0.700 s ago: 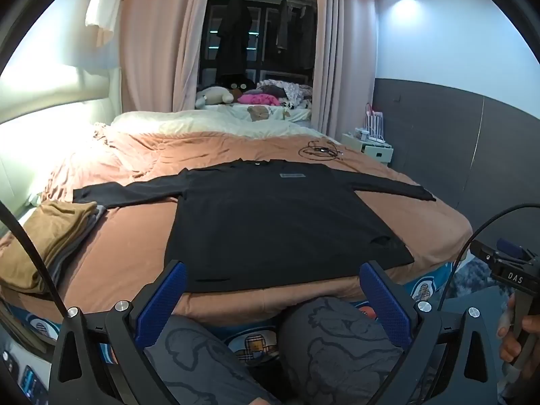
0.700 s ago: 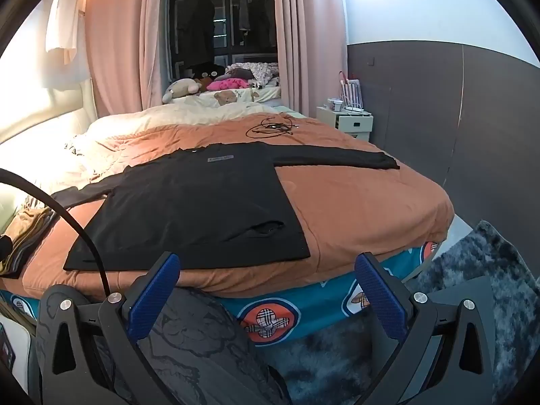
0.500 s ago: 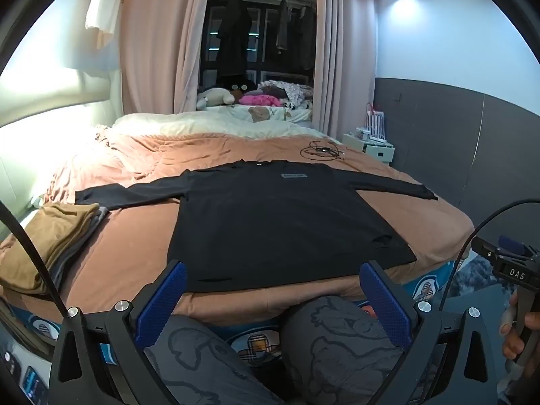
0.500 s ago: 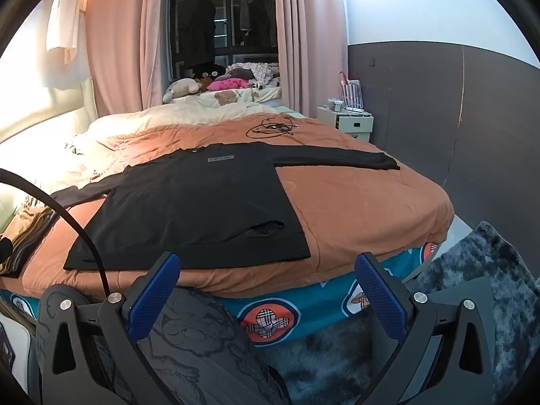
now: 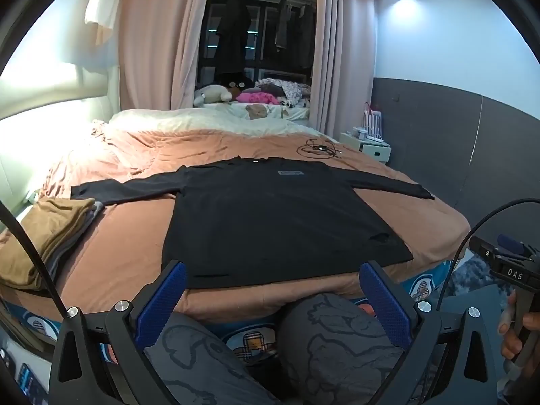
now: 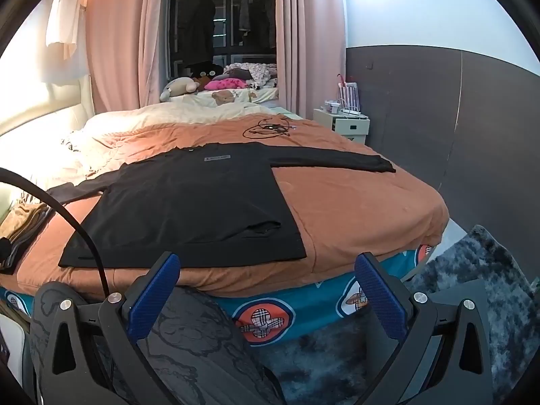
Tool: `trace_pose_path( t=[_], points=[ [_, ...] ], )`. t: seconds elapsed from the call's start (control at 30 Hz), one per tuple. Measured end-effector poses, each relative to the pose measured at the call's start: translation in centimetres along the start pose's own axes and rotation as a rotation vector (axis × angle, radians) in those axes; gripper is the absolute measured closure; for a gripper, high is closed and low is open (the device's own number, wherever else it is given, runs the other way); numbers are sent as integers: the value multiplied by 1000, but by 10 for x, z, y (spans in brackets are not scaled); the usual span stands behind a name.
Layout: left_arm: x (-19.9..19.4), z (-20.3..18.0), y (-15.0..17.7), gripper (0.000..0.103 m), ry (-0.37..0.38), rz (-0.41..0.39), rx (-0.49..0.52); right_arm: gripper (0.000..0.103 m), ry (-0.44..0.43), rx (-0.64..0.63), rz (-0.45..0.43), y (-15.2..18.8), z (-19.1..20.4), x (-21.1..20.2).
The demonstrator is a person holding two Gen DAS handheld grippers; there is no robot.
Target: Fold small clothes
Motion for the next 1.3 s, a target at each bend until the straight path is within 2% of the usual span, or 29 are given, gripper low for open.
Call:
trace_pose_path(
  t=[1.3],
  points=[
    [-10,-3,1,0,-11,-12,0,0,-31,36,-13,0,-14,-4]
  ],
)
Point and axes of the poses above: each gripper's, at about its wrist camera, not at the fingertips, and x roughly the way its jaws point, z to its left, y to its underside, the point moved 4 cm from there along x, roughly the way its jaws point, and after that the axes turned 14 degrees about z, right-handed, at the moved point
